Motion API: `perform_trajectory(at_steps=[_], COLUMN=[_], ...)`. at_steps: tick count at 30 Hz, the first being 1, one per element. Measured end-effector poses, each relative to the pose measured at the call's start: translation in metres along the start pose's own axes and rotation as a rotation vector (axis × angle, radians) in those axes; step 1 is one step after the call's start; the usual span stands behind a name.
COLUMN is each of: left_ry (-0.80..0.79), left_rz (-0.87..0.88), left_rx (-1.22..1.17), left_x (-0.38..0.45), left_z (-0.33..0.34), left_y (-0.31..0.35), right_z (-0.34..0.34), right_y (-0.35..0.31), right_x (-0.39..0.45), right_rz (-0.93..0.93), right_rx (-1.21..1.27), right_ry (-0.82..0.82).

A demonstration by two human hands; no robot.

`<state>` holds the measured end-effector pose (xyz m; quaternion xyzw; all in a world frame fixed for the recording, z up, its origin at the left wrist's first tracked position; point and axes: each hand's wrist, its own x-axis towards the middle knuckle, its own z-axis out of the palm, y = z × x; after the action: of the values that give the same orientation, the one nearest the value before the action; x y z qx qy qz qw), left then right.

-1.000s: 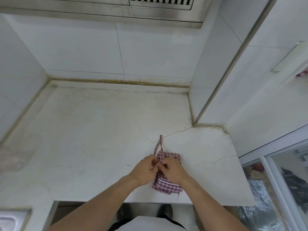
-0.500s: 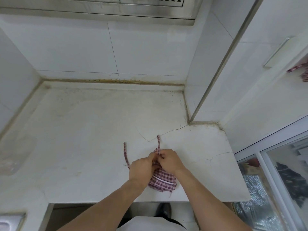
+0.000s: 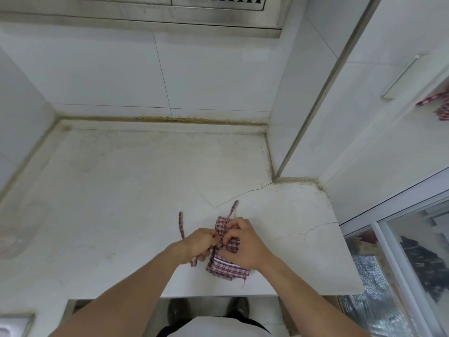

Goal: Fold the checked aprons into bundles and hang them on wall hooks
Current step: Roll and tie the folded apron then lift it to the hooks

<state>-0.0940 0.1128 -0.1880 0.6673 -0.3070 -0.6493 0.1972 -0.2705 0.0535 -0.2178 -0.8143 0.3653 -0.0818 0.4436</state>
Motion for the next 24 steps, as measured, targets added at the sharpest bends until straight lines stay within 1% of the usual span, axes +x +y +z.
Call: perform_trajectory(at_steps=[4, 6, 10, 13, 16, 18, 22, 23, 24], left_ry=[-0.015, -0.016, -0.031, -0.01, 0.018, 0.035, 0.115, 0.139, 0.164], left_rz=[-0.004, -0.021, -0.058, -0.084, -0.08, -0.04, 0.073, 0.114, 0.149], left_rx=[-0.103, -0.124, -0.164, -0.213, -0.249, -0.174, 0.084, 0.153, 0.204], left_x=[0.003, 0.002, 0.004, 0.005, 0.005, 0.005, 0.008, 0.01, 0.012], left_z=[0.0, -0.003, -0.008, -0.008, -0.005, -0.004, -0.002, -0.002, -0.001], left_y=[0.0, 0.0, -0.004, -0.006, -0.005, -0.007, -0.014, -0.016, -0.018], right_z=[0.008, 0.013, 0.02, 0.024, 0.027, 0.027, 0.019, 0.017, 0.014], right_y=[-0.001, -0.004, -0.007, -0.006, -0.006, -0.006, -0.013, -0.014, -0.014], right_x=[0.002, 0.001, 0.001, 0.004, 0.004, 0.002, -0.002, -0.003, -0.003], right_rz=[0.007, -0.048, -0.146, -0.211, -0.202, -0.174, -0.093, -0.078, -0.07], right_rx=[-0.043, -0.114, -0.183, -0.267, -0.263, -0.233, -0.355, -0.376, -0.367], right_ry=[0.175, 0.236, 0.281, 0.317, 0.368, 0.314, 0.035, -0.008, -0.014])
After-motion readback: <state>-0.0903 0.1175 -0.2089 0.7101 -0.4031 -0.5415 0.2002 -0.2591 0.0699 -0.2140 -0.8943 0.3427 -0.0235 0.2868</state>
